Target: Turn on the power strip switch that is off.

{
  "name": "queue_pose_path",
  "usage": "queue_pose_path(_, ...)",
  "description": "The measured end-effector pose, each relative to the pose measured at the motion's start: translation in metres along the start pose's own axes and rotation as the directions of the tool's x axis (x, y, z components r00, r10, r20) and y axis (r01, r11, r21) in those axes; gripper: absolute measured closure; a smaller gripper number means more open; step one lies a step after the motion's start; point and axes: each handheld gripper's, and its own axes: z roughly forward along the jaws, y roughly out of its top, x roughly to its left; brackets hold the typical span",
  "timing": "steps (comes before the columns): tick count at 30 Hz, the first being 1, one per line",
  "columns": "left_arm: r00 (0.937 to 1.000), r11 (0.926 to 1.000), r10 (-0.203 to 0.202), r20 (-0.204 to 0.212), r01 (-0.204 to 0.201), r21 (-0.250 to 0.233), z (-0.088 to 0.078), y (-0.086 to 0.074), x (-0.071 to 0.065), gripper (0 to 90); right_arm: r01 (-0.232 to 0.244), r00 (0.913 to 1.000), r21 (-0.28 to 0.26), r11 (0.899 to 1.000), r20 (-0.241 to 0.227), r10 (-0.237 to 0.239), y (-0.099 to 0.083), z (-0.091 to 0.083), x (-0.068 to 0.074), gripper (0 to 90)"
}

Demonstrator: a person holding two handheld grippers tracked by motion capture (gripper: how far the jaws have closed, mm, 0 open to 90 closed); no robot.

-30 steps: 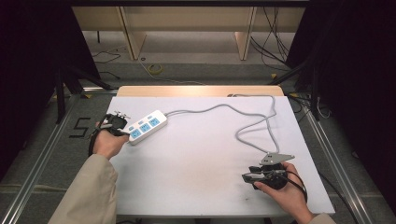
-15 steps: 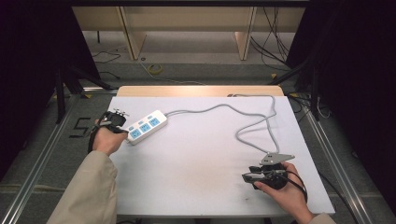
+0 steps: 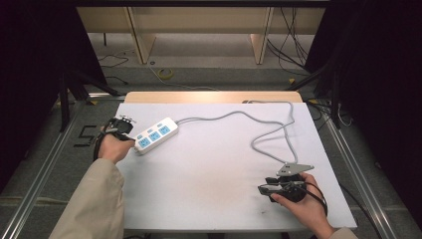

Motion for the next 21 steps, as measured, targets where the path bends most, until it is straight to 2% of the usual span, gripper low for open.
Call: queue_pose_path(21,0.9998,0.9999,0.010,-0.016,-0.010,0.007,0.0086,0.0057,0.0041,89.7,0.004,1.0000,0.002,1.000,0.002,-0.004,0.0000,0.0002,0.0001,53.1)
